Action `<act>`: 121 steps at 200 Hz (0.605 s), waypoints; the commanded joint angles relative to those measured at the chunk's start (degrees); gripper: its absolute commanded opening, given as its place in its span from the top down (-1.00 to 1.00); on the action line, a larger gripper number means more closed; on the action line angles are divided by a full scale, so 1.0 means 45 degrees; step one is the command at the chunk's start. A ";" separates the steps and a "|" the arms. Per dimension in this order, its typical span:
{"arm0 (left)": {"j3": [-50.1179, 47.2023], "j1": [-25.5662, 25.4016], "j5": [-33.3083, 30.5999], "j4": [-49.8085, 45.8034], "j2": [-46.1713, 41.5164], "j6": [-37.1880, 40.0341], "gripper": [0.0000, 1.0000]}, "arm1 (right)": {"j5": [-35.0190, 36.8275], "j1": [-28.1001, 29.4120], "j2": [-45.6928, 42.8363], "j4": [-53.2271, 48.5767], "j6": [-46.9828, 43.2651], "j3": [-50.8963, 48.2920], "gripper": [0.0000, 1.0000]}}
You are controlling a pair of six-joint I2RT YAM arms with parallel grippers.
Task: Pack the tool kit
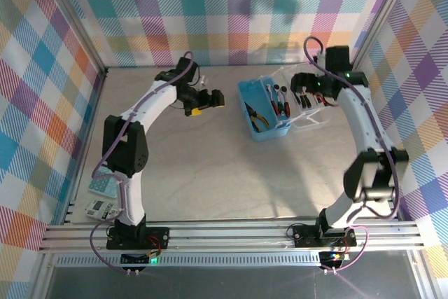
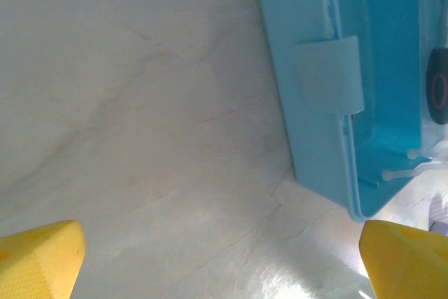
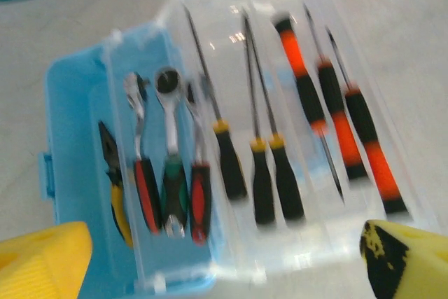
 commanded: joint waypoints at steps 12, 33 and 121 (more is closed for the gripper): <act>0.0828 -0.0838 0.0704 0.0832 0.1075 -0.0390 -0.99 | 0.0840 -0.0851 -0.1779 0.0345 0.2797 -0.3021 -0.98; 0.1189 -0.1173 0.0737 0.1259 0.1720 -0.0628 -0.99 | 0.1171 -0.1462 -0.1887 -0.0560 0.3836 -0.3528 -0.98; 0.1145 -0.1697 0.1028 0.3177 0.2753 -0.1380 -0.99 | -0.1346 -0.4450 -0.0802 0.2197 0.6268 -0.6143 -0.77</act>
